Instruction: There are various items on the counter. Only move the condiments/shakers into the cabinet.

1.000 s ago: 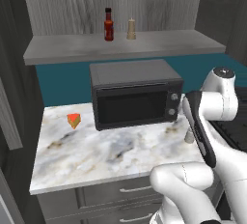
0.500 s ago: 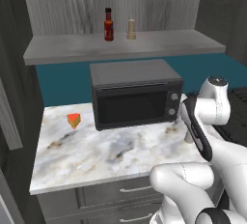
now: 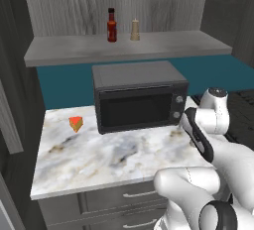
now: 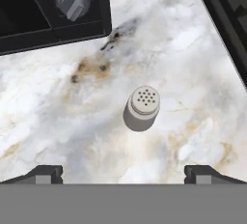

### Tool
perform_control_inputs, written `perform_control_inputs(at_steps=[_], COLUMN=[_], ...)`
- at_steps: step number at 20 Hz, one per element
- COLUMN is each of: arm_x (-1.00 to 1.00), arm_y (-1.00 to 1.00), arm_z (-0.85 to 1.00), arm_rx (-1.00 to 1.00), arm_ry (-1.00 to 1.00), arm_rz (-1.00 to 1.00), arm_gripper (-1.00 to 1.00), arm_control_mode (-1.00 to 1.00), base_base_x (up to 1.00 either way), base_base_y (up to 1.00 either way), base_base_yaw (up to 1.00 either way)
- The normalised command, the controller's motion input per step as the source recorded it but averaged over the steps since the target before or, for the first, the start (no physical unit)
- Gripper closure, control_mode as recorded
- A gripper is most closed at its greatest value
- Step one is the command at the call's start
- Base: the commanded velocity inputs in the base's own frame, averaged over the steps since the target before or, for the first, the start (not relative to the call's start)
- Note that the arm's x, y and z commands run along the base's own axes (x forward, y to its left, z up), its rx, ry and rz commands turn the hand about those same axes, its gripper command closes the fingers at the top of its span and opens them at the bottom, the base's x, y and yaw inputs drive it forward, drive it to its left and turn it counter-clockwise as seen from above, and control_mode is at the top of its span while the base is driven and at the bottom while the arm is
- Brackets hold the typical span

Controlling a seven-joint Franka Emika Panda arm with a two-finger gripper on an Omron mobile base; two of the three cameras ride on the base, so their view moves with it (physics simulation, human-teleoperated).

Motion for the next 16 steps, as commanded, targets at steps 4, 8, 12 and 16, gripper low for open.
perform_control_inputs(at_steps=[4,8,12,16], arm_x=[0.02,0.06,0.07,0.16], arm_y=[-0.17,-0.19,-0.14,-0.14], arm_z=[-0.29,-0.26,-0.25,-0.23], arm_rx=[0.00,0.00,0.00,0.00], arm_ry=[0.00,0.00,0.00,0.00], arm_rz=[-0.01,-0.01,0.00,0.00], arm_gripper=[-1.00,-1.00,-1.00,-1.00], arm_control_mode=[-1.00,-1.00,-1.00,-1.00], base_base_x=[0.00,0.00,0.00,0.00], base_base_y=[0.00,0.00,0.00,0.00], base_base_yaw=[0.00,0.00,0.00,0.00])
